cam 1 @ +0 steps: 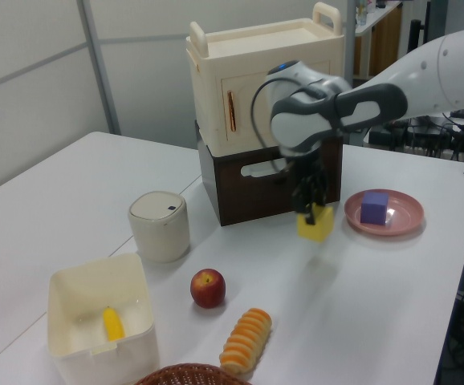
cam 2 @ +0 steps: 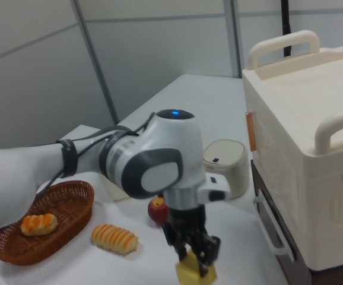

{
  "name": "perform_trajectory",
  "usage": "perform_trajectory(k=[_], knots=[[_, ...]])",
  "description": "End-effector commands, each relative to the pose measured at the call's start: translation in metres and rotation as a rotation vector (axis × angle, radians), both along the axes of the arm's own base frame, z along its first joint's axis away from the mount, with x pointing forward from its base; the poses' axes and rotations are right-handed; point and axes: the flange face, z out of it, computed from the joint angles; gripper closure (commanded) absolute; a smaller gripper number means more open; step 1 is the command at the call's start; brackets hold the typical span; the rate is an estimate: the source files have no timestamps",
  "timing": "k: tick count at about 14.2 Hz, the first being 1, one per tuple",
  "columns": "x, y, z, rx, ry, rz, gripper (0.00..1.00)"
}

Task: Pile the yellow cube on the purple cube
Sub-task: 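Lift the yellow cube and carry it over the purple cube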

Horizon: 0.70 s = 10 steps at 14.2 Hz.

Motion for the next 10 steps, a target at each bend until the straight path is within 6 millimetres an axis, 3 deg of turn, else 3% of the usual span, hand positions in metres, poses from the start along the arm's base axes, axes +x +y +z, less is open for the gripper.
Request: perform_trajectory(k=[1,3,10], knots=[[-0.03,-0.075,0.005,0.018,0.018,0.115,0.62],[-0.049,-0.117,0.006,0.033,0.005,0.164,0.62],[-0.068,-0.165,0.008,0.019,-0.034,0.21,0.61]])
